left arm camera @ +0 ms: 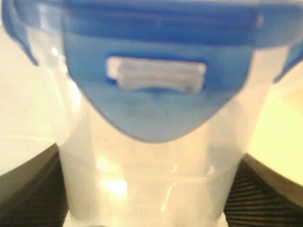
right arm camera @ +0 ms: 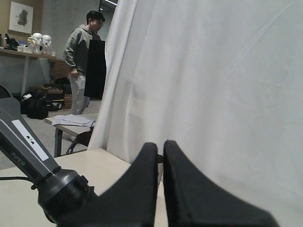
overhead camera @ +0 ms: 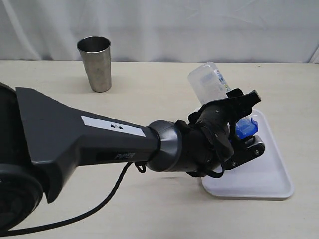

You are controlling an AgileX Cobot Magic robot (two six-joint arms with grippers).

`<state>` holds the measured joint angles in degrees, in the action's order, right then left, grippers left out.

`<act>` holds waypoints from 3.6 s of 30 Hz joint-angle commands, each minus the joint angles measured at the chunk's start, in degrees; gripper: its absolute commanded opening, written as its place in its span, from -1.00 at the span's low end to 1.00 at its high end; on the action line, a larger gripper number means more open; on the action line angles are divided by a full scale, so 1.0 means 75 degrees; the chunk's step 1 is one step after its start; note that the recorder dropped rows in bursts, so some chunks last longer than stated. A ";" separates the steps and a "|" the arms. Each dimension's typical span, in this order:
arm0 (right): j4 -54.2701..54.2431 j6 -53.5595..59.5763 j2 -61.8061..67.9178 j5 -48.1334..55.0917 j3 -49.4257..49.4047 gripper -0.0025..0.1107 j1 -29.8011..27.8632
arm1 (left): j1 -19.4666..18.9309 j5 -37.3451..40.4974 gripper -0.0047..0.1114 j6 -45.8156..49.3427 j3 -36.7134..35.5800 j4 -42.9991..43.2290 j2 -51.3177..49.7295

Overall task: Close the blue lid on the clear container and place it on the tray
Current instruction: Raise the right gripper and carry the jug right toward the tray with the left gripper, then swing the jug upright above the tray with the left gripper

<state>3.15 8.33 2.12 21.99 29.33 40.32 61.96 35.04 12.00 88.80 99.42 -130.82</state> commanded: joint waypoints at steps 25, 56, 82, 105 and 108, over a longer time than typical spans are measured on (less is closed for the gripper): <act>0.0034 -0.0014 -0.0030 0.0398 -0.0046 -0.87 -0.0037 | -0.1428 -0.7533 -0.92 -0.8450 0.0934 -0.0442 0.0280; 0.0034 -0.0014 -0.0030 0.0483 -0.0046 -0.87 -0.0037 | -0.2203 -1.1857 -0.92 -0.5982 0.1327 -0.6814 -0.1400; 0.0034 -0.0014 -0.0030 0.0499 -0.0046 -0.87 -0.0037 | -0.2139 -1.1449 -0.92 -0.5935 0.1327 -0.7211 -0.2111; 0.0034 -0.0014 -0.0030 0.0546 -0.0046 -0.87 -0.0037 | -0.2217 -1.1638 0.36 -0.5697 0.1351 -0.7017 -0.2214; 0.0034 -0.0014 -0.0030 0.0560 -0.0046 -0.87 -0.0037 | -0.2217 -1.1418 0.73 -0.5640 0.1351 -0.7090 -0.2214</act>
<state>3.15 8.33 2.12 25.81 29.33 40.32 45.45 -50.88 -31.06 98.37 46.56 -147.80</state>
